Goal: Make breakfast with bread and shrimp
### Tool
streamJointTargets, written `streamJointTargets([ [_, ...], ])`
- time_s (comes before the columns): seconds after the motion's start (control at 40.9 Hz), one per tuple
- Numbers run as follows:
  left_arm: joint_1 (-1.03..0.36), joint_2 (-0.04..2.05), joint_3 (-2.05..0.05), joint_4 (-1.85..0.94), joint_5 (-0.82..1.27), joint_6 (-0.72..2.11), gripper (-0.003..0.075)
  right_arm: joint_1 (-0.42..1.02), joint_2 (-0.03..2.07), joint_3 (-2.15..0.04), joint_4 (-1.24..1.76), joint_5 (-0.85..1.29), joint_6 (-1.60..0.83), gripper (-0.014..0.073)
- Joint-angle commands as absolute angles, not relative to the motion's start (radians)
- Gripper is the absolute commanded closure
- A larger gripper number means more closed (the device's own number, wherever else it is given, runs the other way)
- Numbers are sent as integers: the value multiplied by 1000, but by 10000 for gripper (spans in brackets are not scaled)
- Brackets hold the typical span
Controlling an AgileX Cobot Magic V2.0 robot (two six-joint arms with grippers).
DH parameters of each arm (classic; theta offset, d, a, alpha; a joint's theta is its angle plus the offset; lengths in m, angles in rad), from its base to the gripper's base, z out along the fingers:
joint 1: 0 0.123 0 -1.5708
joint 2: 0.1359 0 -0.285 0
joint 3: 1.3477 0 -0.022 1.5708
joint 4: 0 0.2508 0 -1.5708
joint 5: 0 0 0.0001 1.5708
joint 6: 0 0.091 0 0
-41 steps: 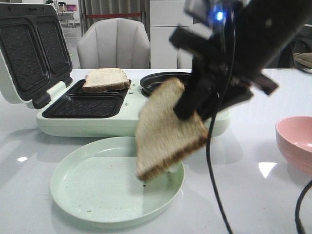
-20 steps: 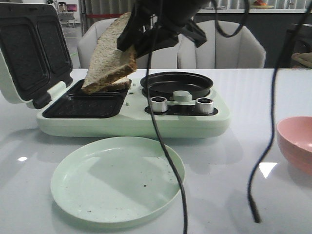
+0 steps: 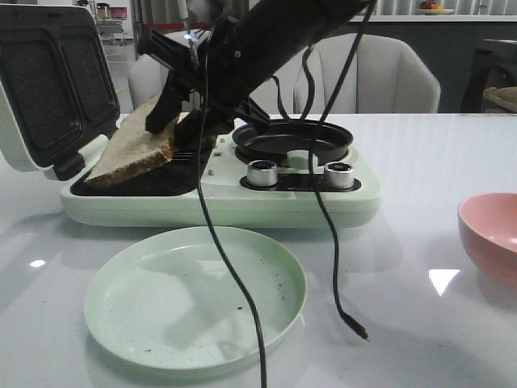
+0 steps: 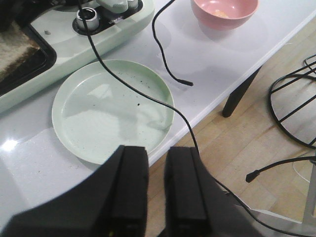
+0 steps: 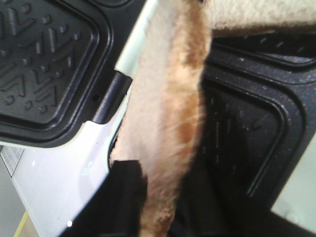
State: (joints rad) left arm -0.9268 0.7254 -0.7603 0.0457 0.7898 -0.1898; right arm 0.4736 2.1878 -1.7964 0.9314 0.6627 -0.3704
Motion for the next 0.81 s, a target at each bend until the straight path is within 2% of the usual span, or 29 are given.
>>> streamJointTargets([
  [0.0,-933,721,-787,42,719,-192,526,469,2128,-1844,976,661,-384,64],
  [0.049,-933,721,-787,42,719,-192,526,466,2126,-1844,966,665,-384,11],
  [0.098,-933,721,-787,42,719,-192,526,461,2121,-1844,952,674,-384,-4],
  [0.366,-933,721,-787,42,717,-192,526,456,1984,-1844,619,740,-368,64],
  [0.537,-933,721,-787,42,717,-192,526,473,1847,-1822,352,831,-267,69],
  [0.782,-933,721,-787,36,717,-192,526,490,1595,-1576,200,791,-190,78],
])
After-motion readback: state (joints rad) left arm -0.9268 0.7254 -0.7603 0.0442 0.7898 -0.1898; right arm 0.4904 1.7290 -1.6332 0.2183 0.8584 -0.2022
